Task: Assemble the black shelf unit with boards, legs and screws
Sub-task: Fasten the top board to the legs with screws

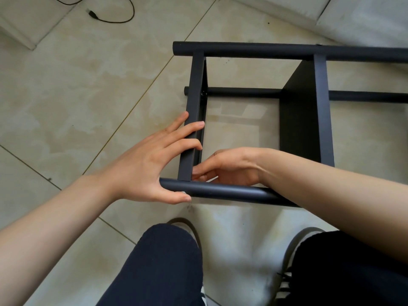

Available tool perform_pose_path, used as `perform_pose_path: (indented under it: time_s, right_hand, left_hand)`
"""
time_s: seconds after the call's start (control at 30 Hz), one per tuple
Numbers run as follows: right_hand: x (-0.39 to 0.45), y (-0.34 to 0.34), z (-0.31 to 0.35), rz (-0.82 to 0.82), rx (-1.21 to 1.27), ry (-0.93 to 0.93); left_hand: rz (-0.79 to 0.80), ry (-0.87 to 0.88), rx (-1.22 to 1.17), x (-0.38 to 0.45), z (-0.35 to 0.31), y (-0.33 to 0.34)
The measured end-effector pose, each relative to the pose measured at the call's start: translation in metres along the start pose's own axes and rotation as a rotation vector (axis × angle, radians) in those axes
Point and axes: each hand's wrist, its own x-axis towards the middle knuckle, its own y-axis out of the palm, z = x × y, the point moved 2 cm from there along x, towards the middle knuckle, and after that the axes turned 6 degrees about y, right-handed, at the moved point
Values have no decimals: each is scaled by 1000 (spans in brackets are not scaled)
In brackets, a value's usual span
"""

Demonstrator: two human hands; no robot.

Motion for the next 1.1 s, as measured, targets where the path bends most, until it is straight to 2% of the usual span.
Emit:
perform_pose_path:
  time_s: [0.3,0.53,0.7,0.83,0.97,1.1]
  right_hand:
    - [4,0,-1,17,-38,-40]
    - [9,2,3,-32,-93,-49]
    - [6,1,2,21,-51,-63]
    - [4,-2,1,-7,-6,-49]
    - [6,2,1,-21,-96,-30]
    - [5,3,3,-22,-76,-42]
  left_hand:
    - [-9,7,-2,0,1,1]
    - [-11,6,-16,0,0,0]
    - [-7,-1,-20,0,0,0]
    - [-9,-1,-23,0,0,-1]
    - [-12,6,-24,0,0,0]
    - [-11,8,-20,0,0,-1]
